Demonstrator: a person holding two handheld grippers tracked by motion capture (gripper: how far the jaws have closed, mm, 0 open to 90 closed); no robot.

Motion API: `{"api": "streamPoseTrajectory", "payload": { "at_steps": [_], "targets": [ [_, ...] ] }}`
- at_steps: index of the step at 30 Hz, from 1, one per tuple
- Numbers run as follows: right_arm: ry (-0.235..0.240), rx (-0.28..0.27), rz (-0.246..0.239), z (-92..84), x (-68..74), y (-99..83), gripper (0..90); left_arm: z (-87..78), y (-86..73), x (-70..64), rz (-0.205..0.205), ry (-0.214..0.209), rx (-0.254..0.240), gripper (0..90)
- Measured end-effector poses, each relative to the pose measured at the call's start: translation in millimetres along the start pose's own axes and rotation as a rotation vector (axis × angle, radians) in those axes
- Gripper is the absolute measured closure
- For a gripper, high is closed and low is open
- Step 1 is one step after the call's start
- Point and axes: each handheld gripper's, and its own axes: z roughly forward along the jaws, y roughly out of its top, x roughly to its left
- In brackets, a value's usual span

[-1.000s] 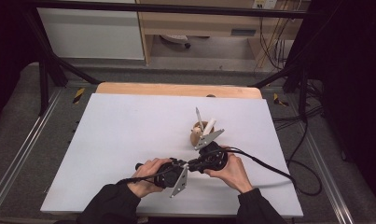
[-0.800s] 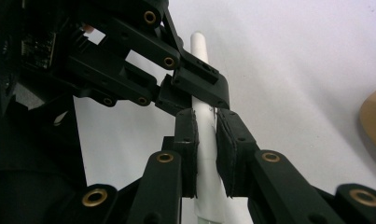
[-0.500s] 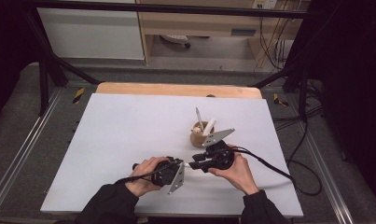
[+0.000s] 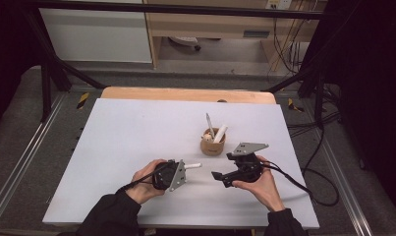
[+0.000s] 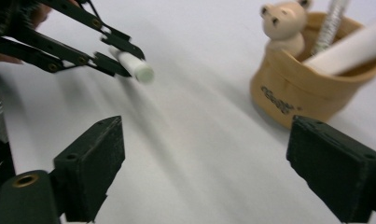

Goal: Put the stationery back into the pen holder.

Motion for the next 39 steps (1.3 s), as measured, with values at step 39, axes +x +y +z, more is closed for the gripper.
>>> {"api": "streamPoseTrajectory", "payload": {
  "at_steps": [39],
  "targets": [
    [-0.089,0.022,0.104,-15.6,-37.2,-79.0,1.0,-4.1,28.6,82.8,-0.729,-0.045,-0.290,77.7]
  ]
}}
